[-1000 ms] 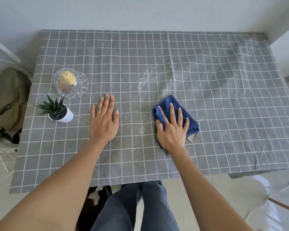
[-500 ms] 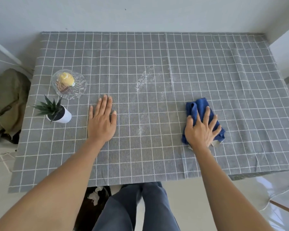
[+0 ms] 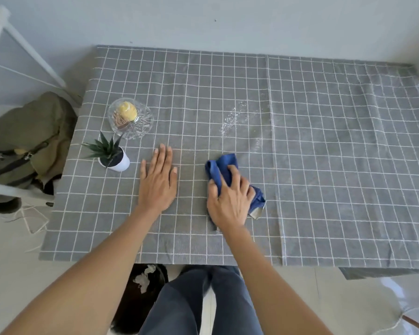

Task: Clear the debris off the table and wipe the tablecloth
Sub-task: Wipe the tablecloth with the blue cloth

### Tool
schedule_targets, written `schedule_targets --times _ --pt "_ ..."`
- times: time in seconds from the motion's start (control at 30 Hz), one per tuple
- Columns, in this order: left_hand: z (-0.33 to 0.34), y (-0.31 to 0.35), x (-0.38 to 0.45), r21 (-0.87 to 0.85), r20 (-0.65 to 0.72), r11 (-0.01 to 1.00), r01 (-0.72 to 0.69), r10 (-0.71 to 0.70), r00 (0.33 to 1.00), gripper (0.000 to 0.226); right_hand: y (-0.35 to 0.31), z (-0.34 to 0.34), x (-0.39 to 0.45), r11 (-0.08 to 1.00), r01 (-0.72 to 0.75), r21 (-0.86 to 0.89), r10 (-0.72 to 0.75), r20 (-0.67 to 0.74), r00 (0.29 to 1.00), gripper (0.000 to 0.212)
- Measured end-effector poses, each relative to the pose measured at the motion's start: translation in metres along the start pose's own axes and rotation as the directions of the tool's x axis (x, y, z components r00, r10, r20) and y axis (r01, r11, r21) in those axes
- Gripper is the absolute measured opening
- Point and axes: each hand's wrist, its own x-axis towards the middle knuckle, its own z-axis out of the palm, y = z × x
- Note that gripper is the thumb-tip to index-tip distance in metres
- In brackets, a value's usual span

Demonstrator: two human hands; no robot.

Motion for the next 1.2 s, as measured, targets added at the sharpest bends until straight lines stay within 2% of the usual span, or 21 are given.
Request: schedule_targets --times 0.1,0.33,0.4,0.47,0.57,0.63,0.7,0.73,0.8,0.83,0.87,0.9,1.03,1.1,1.2 --pt "-0.003 -0.008 -0.007 -0.007 -0.035 1.000 0.004 -0.005 0.999 0.059 -0.014 0.016 -0.010 0.990 0.113 -0.085 -0.109 0.042 0.993 0.055" --pt "-0.002 -0.018 -0.012 0.054 -0.047 0.998 0.020 -0.017 0.999 0.055 -0.003 0.026 -0.004 0.975 0.151 -0.164 -0.140 0.072 0.988 0.059" --pt "-0.001 -0.018 -0.012 0.062 -0.041 0.998 0.024 -0.022 0.999 0.055 -0.002 0.027 -0.005 0.986 0.080 -0.146 -0.076 0.031 0.997 0.060" --pt "0.000 -0.019 -0.012 0.064 -0.037 0.998 0.026 -0.023 0.999 0.055 0.003 0.025 -0.004 0.988 -0.074 -0.135 0.069 -0.043 0.997 0.063" --pt "0.001 -0.020 -0.011 0.065 -0.041 0.998 0.025 -0.022 0.999 0.055 0.013 0.020 0.000 0.947 -0.312 -0.078 0.306 -0.086 0.948 0.065" --pt "0.001 -0.020 -0.012 0.078 -0.043 0.996 0.031 -0.028 0.999 0.055 0.013 0.018 0.001 0.928 -0.371 -0.035 0.367 -0.099 0.925 0.063" --pt "0.002 -0.019 -0.012 0.085 -0.043 0.996 0.041 -0.037 0.998 0.055 0.007 0.017 0.000 0.946 -0.323 -0.014 0.321 -0.088 0.943 0.063" --pt "0.001 -0.019 -0.011 0.086 -0.042 0.995 0.042 -0.039 0.998 0.055 0.003 0.017 -0.003 0.968 -0.249 -0.023 0.246 -0.074 0.966 0.063" --pt "0.001 -0.017 -0.011 0.078 -0.037 0.996 0.043 -0.040 0.998 0.056 -0.003 0.019 -0.011 0.996 0.014 -0.089 -0.014 -0.007 1.000 0.062" --pt "0.001 -0.016 -0.011 0.071 -0.036 0.996 0.044 -0.042 0.998 0.056 -0.001 0.021 -0.016 0.981 0.153 -0.123 -0.149 0.041 0.988 0.062" --pt "0.001 -0.017 -0.011 0.069 -0.036 0.997 0.044 -0.042 0.998 0.056 0.003 0.022 -0.018 0.957 0.251 -0.149 -0.243 0.070 0.968 0.062" --pt "0.001 -0.017 -0.012 0.070 -0.035 0.997 0.042 -0.039 0.999 0.056 0.011 0.020 -0.016 0.945 0.281 -0.168 -0.273 0.068 0.960 0.061" --pt "-0.001 -0.019 -0.012 0.056 -0.033 0.998 0.028 -0.026 0.999 0.055 0.044 0.003 0.000 0.984 0.016 -0.175 -0.022 -0.035 0.999 0.059" --pt "-0.001 -0.019 -0.010 0.063 -0.033 0.998 0.024 -0.022 0.999 0.055 0.048 0.000 0.003 0.984 -0.023 -0.176 0.019 -0.019 1.000 0.058" --pt "-0.001 -0.019 -0.010 0.045 -0.003 0.998 0.037 -0.037 0.999 0.055 0.045 0.001 -0.001 0.985 0.002 -0.174 0.001 0.012 1.000 0.061"
